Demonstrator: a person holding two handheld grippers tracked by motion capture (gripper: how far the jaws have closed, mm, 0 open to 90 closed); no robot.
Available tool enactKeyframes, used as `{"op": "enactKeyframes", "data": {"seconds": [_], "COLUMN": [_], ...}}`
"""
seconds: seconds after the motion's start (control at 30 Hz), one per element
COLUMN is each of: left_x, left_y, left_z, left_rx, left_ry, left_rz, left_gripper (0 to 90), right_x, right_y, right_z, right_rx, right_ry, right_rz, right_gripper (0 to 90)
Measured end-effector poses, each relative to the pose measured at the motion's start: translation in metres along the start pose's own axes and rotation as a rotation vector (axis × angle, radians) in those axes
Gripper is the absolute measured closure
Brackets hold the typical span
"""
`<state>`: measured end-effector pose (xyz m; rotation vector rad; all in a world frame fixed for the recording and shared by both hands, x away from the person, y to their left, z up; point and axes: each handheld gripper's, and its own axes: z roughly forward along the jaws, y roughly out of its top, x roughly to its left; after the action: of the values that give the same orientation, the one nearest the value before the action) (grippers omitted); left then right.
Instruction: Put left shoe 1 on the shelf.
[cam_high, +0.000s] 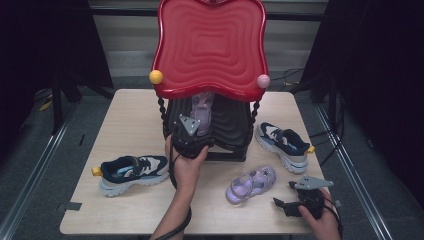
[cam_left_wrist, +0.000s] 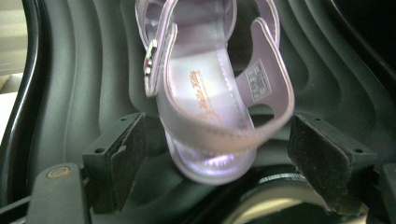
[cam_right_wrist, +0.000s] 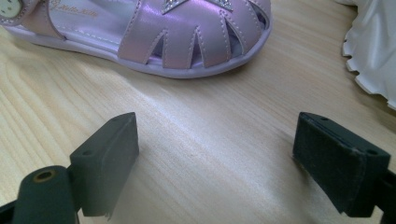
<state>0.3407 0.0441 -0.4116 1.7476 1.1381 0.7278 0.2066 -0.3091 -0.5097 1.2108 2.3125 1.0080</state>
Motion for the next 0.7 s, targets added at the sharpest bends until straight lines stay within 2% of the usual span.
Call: {"op": "enactKeyframes", "data": {"seconds": [0.03, 0.23, 0.27, 0.3, 0.33, 0.4, 0.63, 0.67, 0.7], "left_x": [0.003, 0.009, 0.011, 0.014, 0.014, 0.018, 0.025, 0.026, 0.026], "left_y": [-0.001, -0.002, -0.002, -0.004, -0.004, -0.007, -0.015, -0.017, -0.019], "left_z": [-0.003, -0.010, -0.012, -0.014, -0.014, -0.018, -0.026, -0.029, -0.030], "left_rx": [0.018, 0.031, 0.040, 0.046, 0.046, 0.054, 0.080, 0.090, 0.098], "left_ry": [-0.026, -0.056, -0.065, -0.095, -0.095, -0.101, -0.129, -0.159, -0.165], "left_rz": [-0.008, -0.011, -0.009, -0.025, -0.025, -0.006, 0.024, 0.021, 0.028], "left_gripper": [19.4, 19.0, 18.9, 19.0, 19.0, 19.0, 18.5, 18.5, 18.5], "right_x": [0.000, 0.000, 0.000, 0.000, 0.000, 0.000, 0.000, 0.000, 0.000], "right_y": [0.000, 0.000, 0.000, 0.000, 0.000, 0.000, 0.000, 0.000, 0.000], "right_z": [0.000, 0.000, 0.000, 0.000, 0.000, 0.000, 0.000, 0.000, 0.000], "right_rx": [0.001, 0.001, 0.001, 0.000, 0.000, 0.000, 0.001, 0.001, 0.001], "right_ry": [-0.001, -0.001, -0.002, 0.001, 0.001, 0.000, -0.002, -0.002, -0.002], "right_rz": [0.000, 0.000, -0.001, 0.000, 0.000, 0.000, 0.000, 0.000, -0.001], "right_gripper": [13.9, 13.9, 13.9, 13.9, 13.9, 13.9, 13.9, 13.9, 13.9]}}
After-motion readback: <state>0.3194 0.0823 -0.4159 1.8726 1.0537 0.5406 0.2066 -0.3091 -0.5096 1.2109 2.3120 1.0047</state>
